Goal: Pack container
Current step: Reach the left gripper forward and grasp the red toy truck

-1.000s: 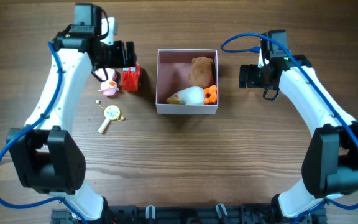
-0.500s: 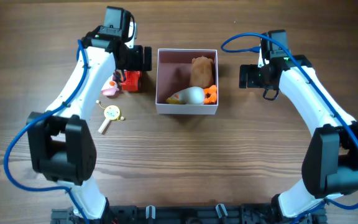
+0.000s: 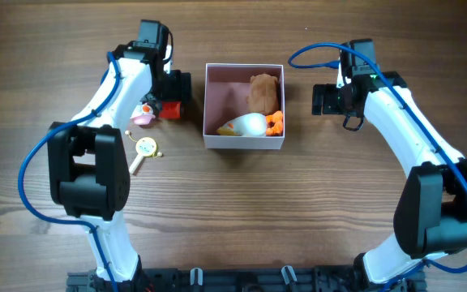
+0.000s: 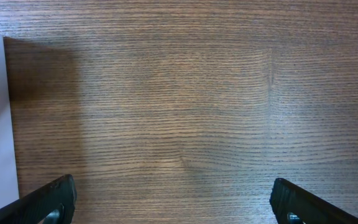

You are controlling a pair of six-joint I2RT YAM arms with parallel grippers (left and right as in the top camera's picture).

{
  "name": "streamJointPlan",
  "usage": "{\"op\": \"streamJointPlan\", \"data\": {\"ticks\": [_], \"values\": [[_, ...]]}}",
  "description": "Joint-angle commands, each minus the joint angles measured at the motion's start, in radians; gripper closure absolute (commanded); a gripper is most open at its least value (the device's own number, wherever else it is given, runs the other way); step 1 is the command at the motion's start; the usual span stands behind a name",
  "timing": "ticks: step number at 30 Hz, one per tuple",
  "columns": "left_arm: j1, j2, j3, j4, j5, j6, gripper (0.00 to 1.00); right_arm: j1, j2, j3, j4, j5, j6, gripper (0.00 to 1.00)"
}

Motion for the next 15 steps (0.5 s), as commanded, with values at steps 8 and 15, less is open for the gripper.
{"op": "streamJointPlan", "data": {"ticks": [8, 15], "values": [[0.007, 0.015, -0.018, 0.003, -0.002, -0.010, 0.06, -0.002, -0.009, 0.002, 0.002, -0.005, -0.010, 0.00], [0.005, 0.066, -0.018, 0.003, -0.002, -0.010, 0.09, -0.002, -0.009, 0.002, 0.002, -0.005, -0.010, 0.00]]}}
